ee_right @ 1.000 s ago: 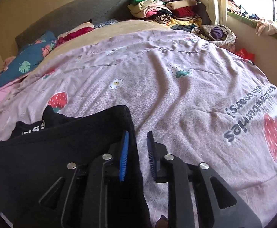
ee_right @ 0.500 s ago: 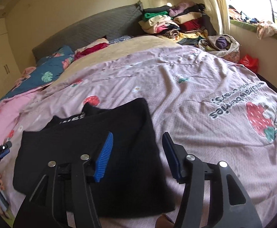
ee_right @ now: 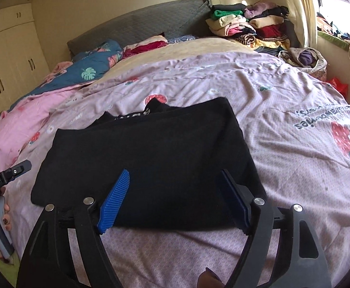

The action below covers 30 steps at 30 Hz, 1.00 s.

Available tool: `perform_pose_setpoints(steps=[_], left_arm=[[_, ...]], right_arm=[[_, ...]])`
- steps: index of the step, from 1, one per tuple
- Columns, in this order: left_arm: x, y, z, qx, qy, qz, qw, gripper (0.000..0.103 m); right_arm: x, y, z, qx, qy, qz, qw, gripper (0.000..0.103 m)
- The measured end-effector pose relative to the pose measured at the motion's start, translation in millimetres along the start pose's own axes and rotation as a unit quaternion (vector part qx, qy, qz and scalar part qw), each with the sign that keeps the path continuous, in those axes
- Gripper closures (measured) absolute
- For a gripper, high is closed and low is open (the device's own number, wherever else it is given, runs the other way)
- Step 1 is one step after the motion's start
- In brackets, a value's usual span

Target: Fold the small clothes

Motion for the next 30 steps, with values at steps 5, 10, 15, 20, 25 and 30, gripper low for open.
perform_pose_setpoints(steps=[5,10,15,20,25,30], left_arm=[[14.8,-9.4,-24.2,0.018,-0.036,0.031,0.9987,0.034],[34.5,-22.9,-26.6,0.024,-0.034,0.071,0.9966,0.035],[48.2,-28.4,-26.1,0.029,-0.025,0.091,0.9951,0.035],[52.4,-30.7,-26.1,0.025,-0.026,0.095,0.9948,0.035],[50.0,-24.4,-30.5,0.034,-0.013,0.095,0.9948,0.035],[49.9,-21.1,-32.2,0.036,-0.011,0.096,0.9947,0.033]], right_arm=[[7.8,-3.9,-1.7,0.014,0.012,0.011,1.0,0.027],[18.2,-11.6,-11.2,0.033,0.006,0.036,0.999,0.026],[31.9,-22.0,-23.5,0.032,-0.025,0.07,0.997,0.026],[39.0,-24.2,-29.0,0.039,-0.03,0.079,0.996,0.026],[38.2,-18.7,-27.1,0.038,-0.03,0.067,0.997,0.026],[38.2,-11.5,-25.5,0.033,-0.033,0.058,0.997,0.018]])
Point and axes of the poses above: each gripper's, at about its wrist camera, not at the fingertips, and y roughly against the way its jaws point, z to its left, x to its underside, the point moved 10 cm from there along -y, roughly the way its jaws point, and after that the axes turned 2 degrees about -z, right-handed, at the moved point
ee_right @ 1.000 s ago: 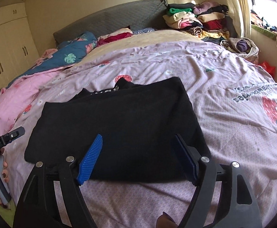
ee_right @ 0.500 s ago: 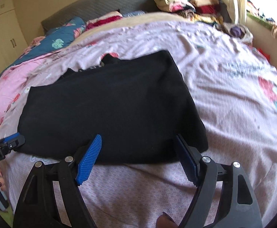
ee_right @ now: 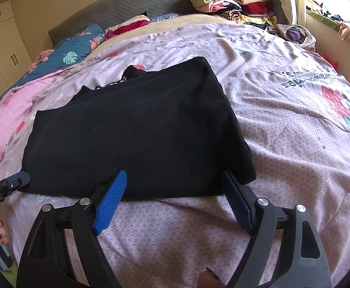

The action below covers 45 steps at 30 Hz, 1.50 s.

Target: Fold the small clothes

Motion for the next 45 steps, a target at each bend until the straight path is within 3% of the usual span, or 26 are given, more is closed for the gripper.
perform_pose_setpoints(steps=[5,16,45], left_arm=[[2.7,4.7,-2.7,-0.002,-0.002,0.001,1.0,0.027],[7.7,14.7,-6.6,-0.016,-0.01,0.002,0.9998,0.009],[19.9,39.8,8.9,-0.028,-0.008,-0.004,0.9996,0.009]], right_arm=[[2.6,5.9,1.6,0.003,0.001,-0.006,1.0,0.007],[-0.3,22.3,-1.6,-0.002,-0.014,-0.034,0.999,0.005],[4.4,52.9,20.6,-0.001,0.008,-0.059,0.998,0.005]])
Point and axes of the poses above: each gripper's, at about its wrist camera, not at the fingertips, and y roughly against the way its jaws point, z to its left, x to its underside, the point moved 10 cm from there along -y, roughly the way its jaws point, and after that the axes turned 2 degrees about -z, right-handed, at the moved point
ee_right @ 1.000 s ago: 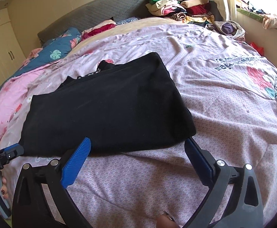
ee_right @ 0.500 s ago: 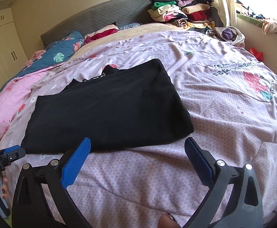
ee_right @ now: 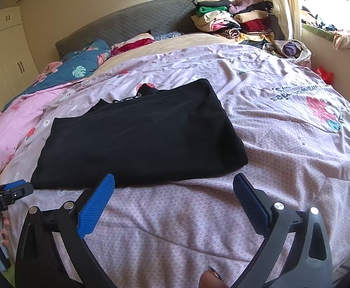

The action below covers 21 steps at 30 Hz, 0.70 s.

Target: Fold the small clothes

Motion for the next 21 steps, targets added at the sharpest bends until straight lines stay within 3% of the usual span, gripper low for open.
perform_pose_setpoints(steps=[21], left_arm=[[1.0,14.7,39.2,-0.015,0.029,-0.012,0.9994,0.009]], right_arm=[[-1.0,3.6,73.6,-0.03,0.063,-0.004,0.998,0.004]])
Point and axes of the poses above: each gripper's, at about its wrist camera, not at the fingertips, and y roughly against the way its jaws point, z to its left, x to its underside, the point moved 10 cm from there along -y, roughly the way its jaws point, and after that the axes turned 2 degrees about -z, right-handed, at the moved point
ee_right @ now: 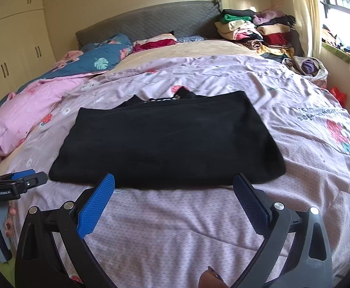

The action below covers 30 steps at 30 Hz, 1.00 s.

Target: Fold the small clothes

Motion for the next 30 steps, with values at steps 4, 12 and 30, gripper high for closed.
perform_pose_setpoints(steps=[4,12,30], left_arm=[[-1.4,0.5,9.1,-0.002,0.009,-0.003,0.9999,0.009],[-6.1,-0.1,28.0,-0.008,0.027,-0.008,0.9996,0.009],[-53.9,-38.6,69.5,-0.046,0.043,-0.011,0.998,0.009]], right_arm=[[1.1,-2.4,17.3,-0.008,0.019,0.003,1.0,0.004],[3.5,-7.8,38.0,-0.019,0.039,0.009,0.999,0.004],[10.1,-60.7,115.5,-0.039,0.163,0.039,0.985,0.004]])
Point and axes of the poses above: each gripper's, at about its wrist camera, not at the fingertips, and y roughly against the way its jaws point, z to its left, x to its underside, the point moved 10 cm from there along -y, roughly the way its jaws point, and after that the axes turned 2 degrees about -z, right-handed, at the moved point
